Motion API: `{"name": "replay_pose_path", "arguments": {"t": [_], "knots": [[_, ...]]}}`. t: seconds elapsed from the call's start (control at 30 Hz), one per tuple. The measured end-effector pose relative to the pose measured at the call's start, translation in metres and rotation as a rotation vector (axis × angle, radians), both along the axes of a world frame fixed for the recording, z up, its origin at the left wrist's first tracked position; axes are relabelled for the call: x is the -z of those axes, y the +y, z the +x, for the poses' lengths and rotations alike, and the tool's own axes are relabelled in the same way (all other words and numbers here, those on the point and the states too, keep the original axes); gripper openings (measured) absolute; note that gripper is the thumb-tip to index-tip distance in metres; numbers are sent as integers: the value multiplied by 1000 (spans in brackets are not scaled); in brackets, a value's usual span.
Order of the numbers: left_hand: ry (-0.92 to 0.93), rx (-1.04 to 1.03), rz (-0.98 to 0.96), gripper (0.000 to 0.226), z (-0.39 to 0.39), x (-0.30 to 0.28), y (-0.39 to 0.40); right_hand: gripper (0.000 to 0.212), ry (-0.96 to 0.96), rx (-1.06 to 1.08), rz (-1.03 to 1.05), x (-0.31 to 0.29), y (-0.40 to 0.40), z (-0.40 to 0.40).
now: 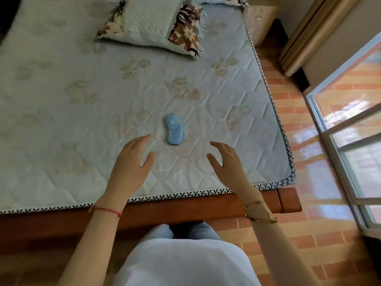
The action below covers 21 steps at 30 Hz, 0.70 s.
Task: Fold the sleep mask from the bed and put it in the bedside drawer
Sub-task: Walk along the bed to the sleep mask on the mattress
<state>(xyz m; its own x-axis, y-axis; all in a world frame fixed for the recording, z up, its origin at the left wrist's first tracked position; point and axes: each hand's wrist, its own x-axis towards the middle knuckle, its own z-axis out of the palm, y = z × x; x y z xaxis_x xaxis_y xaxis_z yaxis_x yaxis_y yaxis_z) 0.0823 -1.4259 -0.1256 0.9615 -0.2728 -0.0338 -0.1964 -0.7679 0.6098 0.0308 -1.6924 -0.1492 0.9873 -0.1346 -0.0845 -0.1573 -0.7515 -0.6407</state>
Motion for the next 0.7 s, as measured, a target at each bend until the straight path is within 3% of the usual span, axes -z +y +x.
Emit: {"name": "replay_pose_path", "arguments": {"t": [0.33, 0.7], "knots": [[49, -108, 71, 51, 66, 57, 1, 42, 82, -17, 15, 60, 5, 97], [-29, 53, 194, 40, 146, 182, -35, 41, 228, 27, 38, 152, 6, 202]]}}
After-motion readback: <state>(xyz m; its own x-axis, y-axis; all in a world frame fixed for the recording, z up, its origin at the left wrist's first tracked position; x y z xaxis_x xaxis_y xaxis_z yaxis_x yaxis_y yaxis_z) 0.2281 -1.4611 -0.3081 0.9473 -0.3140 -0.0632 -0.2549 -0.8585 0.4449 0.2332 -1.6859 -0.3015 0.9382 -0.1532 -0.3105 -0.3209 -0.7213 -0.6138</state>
